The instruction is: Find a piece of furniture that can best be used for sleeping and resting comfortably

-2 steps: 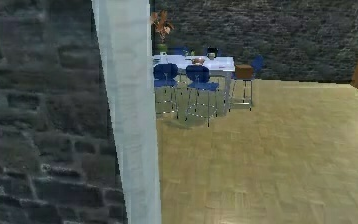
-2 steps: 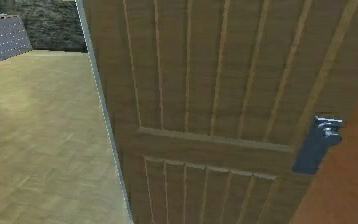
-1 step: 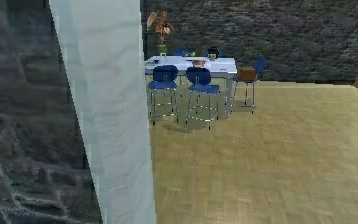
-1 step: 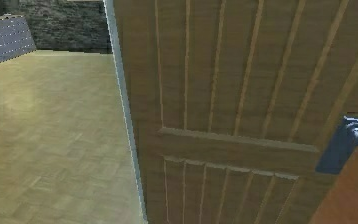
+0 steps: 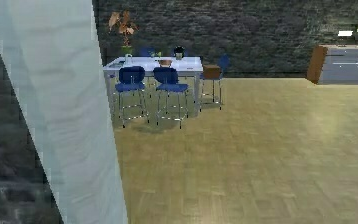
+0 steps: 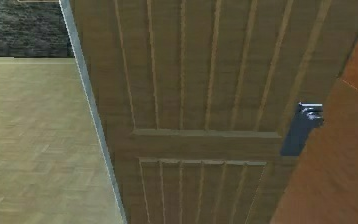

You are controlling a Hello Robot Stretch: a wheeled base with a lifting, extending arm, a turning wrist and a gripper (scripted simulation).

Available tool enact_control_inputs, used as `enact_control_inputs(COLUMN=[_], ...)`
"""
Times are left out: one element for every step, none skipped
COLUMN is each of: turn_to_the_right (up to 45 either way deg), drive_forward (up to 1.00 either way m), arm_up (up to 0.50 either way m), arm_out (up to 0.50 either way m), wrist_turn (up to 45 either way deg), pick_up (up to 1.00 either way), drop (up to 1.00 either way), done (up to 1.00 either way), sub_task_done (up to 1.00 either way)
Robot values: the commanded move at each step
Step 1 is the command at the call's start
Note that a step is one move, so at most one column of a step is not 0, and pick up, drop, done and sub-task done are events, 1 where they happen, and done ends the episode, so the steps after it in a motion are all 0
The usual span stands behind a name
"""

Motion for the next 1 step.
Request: enact_control_inputs(turn_to_the_right=[0.0], drive_forward=[0.70], arm_up=[0.00], arm_out=[0.00], wrist_turn=[0.0], pick_up=[0.00], drop=[0.00], done=[0.00], sub_task_done=[0.00])
